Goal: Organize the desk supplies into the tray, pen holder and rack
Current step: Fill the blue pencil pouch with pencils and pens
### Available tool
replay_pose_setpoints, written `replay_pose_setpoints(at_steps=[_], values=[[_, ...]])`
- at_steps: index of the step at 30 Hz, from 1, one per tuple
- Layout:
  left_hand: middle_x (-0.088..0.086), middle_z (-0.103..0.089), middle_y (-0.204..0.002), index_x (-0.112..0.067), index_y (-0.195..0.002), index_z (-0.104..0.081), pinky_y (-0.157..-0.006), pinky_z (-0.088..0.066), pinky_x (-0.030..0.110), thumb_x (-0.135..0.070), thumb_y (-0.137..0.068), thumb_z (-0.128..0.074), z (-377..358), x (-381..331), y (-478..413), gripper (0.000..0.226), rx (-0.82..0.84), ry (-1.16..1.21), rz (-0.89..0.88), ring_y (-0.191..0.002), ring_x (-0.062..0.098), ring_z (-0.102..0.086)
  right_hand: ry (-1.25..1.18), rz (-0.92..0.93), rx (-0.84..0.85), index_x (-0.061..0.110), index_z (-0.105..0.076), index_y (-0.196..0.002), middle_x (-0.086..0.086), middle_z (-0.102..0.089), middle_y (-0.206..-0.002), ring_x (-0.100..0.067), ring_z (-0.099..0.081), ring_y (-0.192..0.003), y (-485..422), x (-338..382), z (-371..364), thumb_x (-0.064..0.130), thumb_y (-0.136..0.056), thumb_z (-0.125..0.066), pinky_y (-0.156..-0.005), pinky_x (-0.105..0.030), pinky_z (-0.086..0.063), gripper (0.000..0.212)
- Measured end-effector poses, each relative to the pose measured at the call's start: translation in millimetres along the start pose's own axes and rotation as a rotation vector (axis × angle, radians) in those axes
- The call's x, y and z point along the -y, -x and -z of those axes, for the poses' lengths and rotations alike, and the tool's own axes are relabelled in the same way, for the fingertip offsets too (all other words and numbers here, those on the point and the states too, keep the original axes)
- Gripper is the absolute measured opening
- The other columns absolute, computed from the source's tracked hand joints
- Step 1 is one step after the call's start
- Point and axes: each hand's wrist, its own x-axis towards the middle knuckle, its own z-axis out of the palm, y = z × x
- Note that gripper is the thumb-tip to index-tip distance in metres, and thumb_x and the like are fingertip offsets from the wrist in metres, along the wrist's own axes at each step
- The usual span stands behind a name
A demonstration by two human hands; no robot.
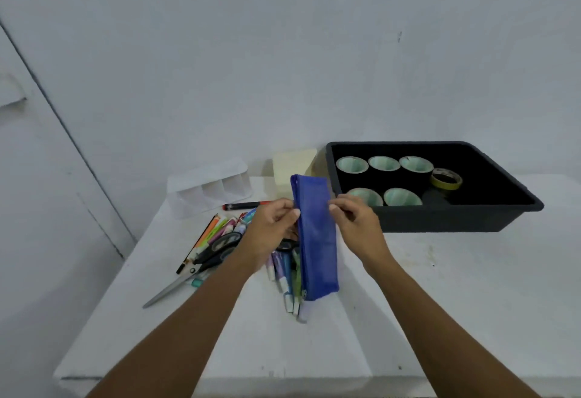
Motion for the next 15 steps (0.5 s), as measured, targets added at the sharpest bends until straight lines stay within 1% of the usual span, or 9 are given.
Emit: replay_pose_setpoints(at_steps=[1, 2, 3, 4, 5, 7, 9, 12, 15], values=[[0.008, -0.072, -0.088, -0.005, -0.101, -0.066, -0.070, -0.058, 0.032, -0.008, -0.097, -0.055, 3.1, -4.5, -0.8, 0.012, 0.001, 0.037, -0.008, -0.079, 0.024, -0.067, -0.020, -0.009, 0.060, 0.019, -0.068, -0.105, 0.006, -0.056, -0.118, -0.008, -0.054, -0.107, 3.3, 5.7, -5.6, 0.035, -0.094, -0.058, -0.084, -0.016, -0.048, 0.022], [0.009, -0.072, -0.086, -0.003, -0.101, -0.066, -0.067, -0.057, 0.031, -0.008, -0.096, -0.056, 7.2, -7.6, -1.9, 0.012, 0.007, 0.068, -0.013, -0.077, 0.024, -0.068, -0.090, -0.026, 0.122, 0.021, -0.069, -0.104, 0.008, -0.056, -0.115, -0.005, -0.054, -0.104, 8.0, 14.4, -12.0, 0.042, -0.093, -0.058, -0.077, -0.009, -0.047, 0.026], [0.010, -0.071, -0.085, -0.002, -0.100, -0.067, -0.065, -0.057, 0.031, -0.007, -0.095, -0.057, 10.9, -10.3, -3.0, 0.012, 0.012, 0.078, -0.021, -0.075, 0.024, -0.068, -0.145, -0.030, 0.169, 0.023, -0.070, -0.101, 0.009, -0.060, -0.106, -0.004, -0.057, -0.097, 11.1, 21.7, -18.6, 0.045, -0.091, -0.058, -0.071, -0.008, -0.047, 0.027], [0.011, -0.072, -0.084, -0.002, -0.099, -0.068, -0.064, -0.057, 0.031, -0.007, -0.094, -0.058, 13.6, -12.5, -4.1, 0.012, 0.010, 0.080, -0.028, -0.074, 0.024, -0.069, -0.162, -0.018, 0.190, 0.024, -0.071, -0.099, 0.009, -0.065, -0.097, -0.004, -0.061, -0.089, 13.2, 26.7, -24.4, 0.046, -0.090, -0.060, -0.069, -0.011, -0.050, 0.026], [0.012, -0.072, -0.084, -0.003, -0.097, -0.069, -0.064, -0.057, 0.031, -0.007, -0.094, -0.059, 16.6, -13.1, -4.8, 0.011, 0.003, 0.074, -0.037, -0.073, 0.024, -0.070, -0.135, -0.003, 0.180, 0.023, -0.071, -0.097, 0.007, -0.069, -0.089, -0.006, -0.065, -0.082, 14.7, 29.2, -30.4, 0.044, -0.089, -0.063, -0.069, -0.017, -0.053, 0.024], [0.010, -0.074, -0.082, -0.010, -0.091, -0.071, -0.065, -0.058, 0.032, -0.007, -0.092, -0.061, 22.0, -12.4, -7.1, 0.010, -0.041, 0.020, -0.058, -0.072, 0.024, -0.070, -0.098, -0.022, 0.099, 0.017, -0.069, -0.089, 0.000, -0.070, -0.080, -0.010, -0.066, -0.071, 14.7, 30.8, -38.0, 0.031, -0.090, -0.066, -0.062, -0.024, -0.056, 0.015], [0.007, -0.074, -0.081, -0.014, -0.087, -0.072, -0.063, -0.058, 0.030, -0.008, -0.092, -0.062, 27.9, -10.6, -9.0, 0.012, -0.141, -0.071, -0.077, -0.071, 0.023, -0.070, -0.121, -0.085, 0.014, 0.012, -0.067, -0.081, -0.007, -0.070, -0.073, -0.013, -0.064, -0.062, 11.8, 27.6, -39.5, 0.019, -0.091, -0.065, -0.058, -0.026, -0.054, 0.012], [0.002, -0.073, -0.076, -0.013, -0.086, -0.073, -0.058, -0.053, 0.024, -0.009, -0.089, -0.063, 39.0, -8.0, -11.3, 0.011, -0.341, -0.269, -0.153, -0.064, 0.013, -0.066, -0.191, -0.145, -0.065, 0.008, -0.063, -0.079, -0.013, -0.068, -0.070, -0.015, -0.061, -0.057, 6.9, 21.9, -31.5, 0.011, -0.090, -0.064, -0.055, -0.026, -0.050, 0.012], [-0.001, -0.071, -0.072, -0.010, -0.089, -0.075, -0.063, -0.054, 0.026, -0.008, -0.086, -0.063, 53.1, -5.8, -15.3, 0.012, -0.490, -0.384, -0.217, -0.064, 0.011, -0.065, -0.196, -0.181, -0.120, 0.004, -0.063, -0.082, -0.011, -0.067, -0.070, -0.012, -0.059, -0.056, 2.1, 14.3, -25.5, 0.008, -0.089, -0.062, -0.052, -0.025, -0.048, 0.009]])
